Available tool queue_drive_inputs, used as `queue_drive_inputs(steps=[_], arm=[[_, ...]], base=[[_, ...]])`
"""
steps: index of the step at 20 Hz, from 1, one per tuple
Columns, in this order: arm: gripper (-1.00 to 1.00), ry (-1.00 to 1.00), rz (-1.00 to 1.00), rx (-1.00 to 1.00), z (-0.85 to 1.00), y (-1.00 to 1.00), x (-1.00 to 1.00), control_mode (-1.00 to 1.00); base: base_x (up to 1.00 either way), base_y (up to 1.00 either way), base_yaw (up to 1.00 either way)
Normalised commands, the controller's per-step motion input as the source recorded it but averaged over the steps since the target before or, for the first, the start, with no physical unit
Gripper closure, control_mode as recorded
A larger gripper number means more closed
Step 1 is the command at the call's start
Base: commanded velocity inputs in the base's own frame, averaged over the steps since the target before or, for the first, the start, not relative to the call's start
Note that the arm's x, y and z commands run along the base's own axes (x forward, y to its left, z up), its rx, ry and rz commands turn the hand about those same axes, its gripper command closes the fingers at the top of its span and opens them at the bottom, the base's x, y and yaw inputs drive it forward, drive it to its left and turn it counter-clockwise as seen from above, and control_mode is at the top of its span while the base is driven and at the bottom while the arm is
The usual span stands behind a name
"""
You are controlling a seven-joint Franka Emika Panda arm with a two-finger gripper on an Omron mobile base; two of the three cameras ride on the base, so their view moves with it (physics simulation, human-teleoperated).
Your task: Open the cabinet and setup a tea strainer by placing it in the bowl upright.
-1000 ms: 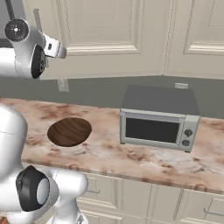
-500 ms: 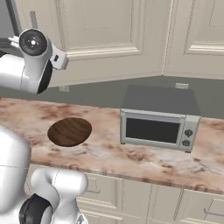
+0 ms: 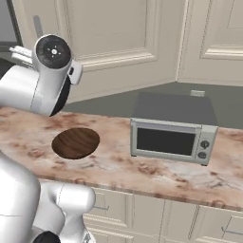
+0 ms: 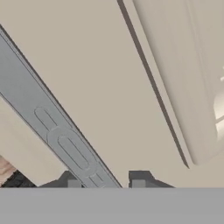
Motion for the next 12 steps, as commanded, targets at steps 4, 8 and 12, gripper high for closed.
queue_drive_inputs(steps=[4, 8, 12], arm=[[1.0, -0.01, 0.0, -0.02, 0.0, -0.36, -0.59, -1.0], [1.0, 0.0, 0.0, -0.01, 0.05, -0.07, -0.43, -1.0], [-1.0, 0.0, 0.0, -0.02, 0.05, 0.0, -0.28, -1.0]], base=[[0.0, 0.0, 0.0], [0.0, 0.0, 0.0], [0.0, 0.0, 0.0]])
